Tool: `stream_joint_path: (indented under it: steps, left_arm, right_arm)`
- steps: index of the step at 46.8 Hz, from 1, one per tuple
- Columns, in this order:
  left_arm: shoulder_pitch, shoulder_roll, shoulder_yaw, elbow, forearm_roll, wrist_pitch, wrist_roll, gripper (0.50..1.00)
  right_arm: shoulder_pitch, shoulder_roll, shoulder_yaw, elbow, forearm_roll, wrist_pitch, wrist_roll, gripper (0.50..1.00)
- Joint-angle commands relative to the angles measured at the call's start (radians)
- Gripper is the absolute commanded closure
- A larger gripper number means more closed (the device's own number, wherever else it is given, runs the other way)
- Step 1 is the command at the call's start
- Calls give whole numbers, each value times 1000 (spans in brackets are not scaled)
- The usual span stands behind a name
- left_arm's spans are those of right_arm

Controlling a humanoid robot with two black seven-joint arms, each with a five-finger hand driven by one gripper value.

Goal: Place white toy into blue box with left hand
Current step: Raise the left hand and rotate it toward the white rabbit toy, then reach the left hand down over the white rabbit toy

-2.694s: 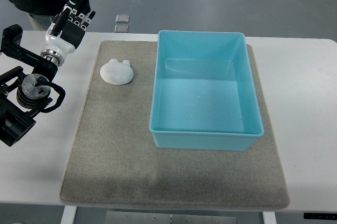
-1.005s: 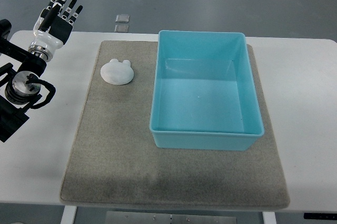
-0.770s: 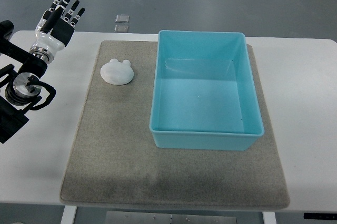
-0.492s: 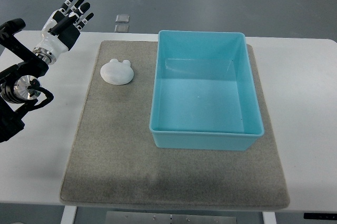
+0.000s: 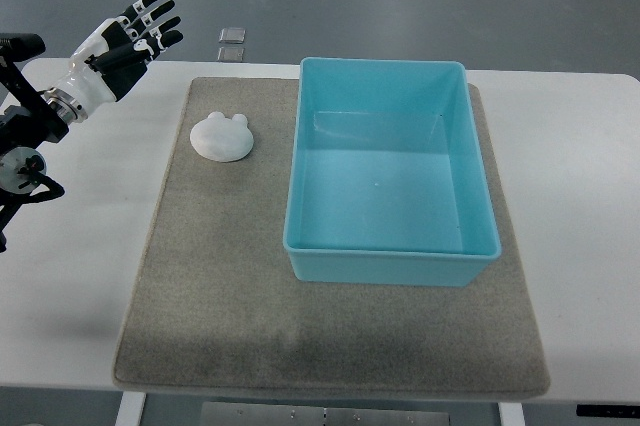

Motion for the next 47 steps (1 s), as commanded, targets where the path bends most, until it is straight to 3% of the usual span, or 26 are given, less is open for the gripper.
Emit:
stream_joint_path:
  steps: [1, 14, 19, 27, 34, 47]
  left_arm:
    - [-6, 16, -7, -10, 84, -4, -18, 508]
    - [-15, 90, -12, -131, 387, -11, -101, 531]
    - [-15, 91, -12, -142, 533, -4, -110, 557]
    - [-19, 97, -10, -143, 717, -4, -138, 553]
    - [-19, 139, -10, -209, 869, -3, -219, 553]
    - [-16, 149, -9, -217, 999, 2, -236, 557]
  right_arm:
    - [0, 0, 0, 0, -2, 0, 0, 564]
    - [0, 0, 0, 0, -2, 0, 0, 564]
    - [0, 0, 0, 0, 0, 0, 0, 564]
    - [0, 0, 0, 0, 0, 0, -1, 564]
    - [0, 0, 0, 0, 0, 0, 0, 564]
    - [0, 0, 0, 0, 0, 0, 0, 564]
